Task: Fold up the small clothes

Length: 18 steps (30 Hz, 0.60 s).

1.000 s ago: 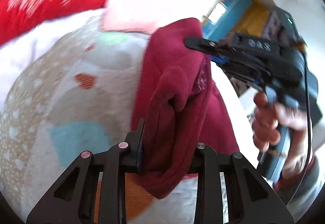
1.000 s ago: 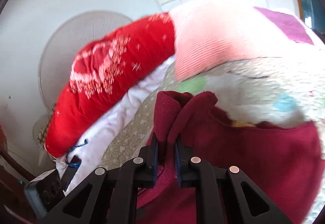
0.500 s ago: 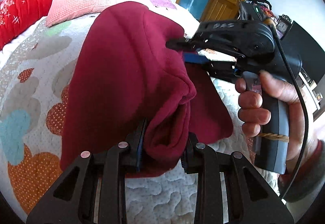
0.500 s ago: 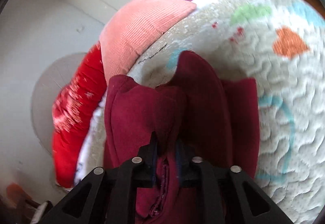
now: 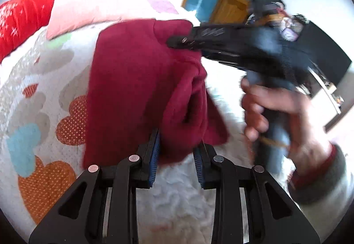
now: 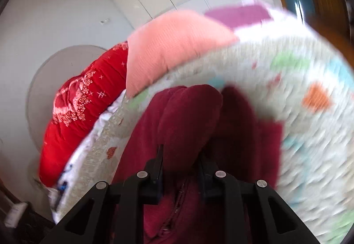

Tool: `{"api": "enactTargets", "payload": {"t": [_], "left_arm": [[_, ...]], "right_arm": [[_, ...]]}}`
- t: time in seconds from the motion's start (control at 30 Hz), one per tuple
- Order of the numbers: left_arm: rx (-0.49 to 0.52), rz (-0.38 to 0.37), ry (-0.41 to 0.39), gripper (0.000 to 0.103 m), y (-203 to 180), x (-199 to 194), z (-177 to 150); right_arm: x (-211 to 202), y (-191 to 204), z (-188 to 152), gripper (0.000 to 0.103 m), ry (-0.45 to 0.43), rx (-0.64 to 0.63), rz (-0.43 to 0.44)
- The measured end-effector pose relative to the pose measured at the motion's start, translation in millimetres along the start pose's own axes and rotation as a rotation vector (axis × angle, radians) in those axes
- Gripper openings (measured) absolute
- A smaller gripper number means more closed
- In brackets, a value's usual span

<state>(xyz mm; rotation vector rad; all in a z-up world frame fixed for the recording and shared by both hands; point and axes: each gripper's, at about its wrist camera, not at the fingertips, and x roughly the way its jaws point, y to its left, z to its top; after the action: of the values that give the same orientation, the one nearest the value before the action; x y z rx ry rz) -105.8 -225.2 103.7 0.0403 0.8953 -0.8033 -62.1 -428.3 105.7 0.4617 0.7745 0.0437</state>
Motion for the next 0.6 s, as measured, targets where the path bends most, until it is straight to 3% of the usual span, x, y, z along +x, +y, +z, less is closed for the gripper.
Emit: {"api": "enactTargets", "payload": {"t": [0.07,0.13,0.2,0.33,0.43,0.5,0.53,0.6], "left_arm": [[0.017,0.015,-0.012,0.03,-0.2,-12.1,-4.8],[0.026,0.081,-0.017,0.03,6.2,-16.5,-11.4],[0.022,0.131,-0.001,0.03,16.9,-13.6,-14.7],[-0.019,0.183,0.004,0.03,35.7,-5.2,-15.6],[-0.036,0.199,-0.004,0.03,40.4,3.7,-11.6],[-0.039,0.207,0.006,0.03,41.2,12.6,-8.6],[-0.042,0.21,0.013,0.03,41.1,18.2,-5.9],[-0.054,0.202,0.022,0.034,40.5,20.7,-10.1]], "right_arm": [[4.5,-4.0,11.0,0.023,0.015,-0.022,-0.089],[19.7,-11.6,11.6,0.025,0.047,-0.039,-0.144],[33.4,-25.7,7.7,0.031,0.127,-0.029,-0.193],[-9.2,-18.5,2.5,0.038,0.047,-0.048,-0.265],[-39.6,5.8,-7.7,0.038,0.02,-0.113,-0.145],[-41.1,28.6,-20.9,0.038,0.06,-0.204,-0.062],[-37.5,35.9,-28.9,0.038,0.085,-0.246,-0.051],[-26.6,36.2,-46.9,0.031,0.123,-0.301,-0.129]]}}
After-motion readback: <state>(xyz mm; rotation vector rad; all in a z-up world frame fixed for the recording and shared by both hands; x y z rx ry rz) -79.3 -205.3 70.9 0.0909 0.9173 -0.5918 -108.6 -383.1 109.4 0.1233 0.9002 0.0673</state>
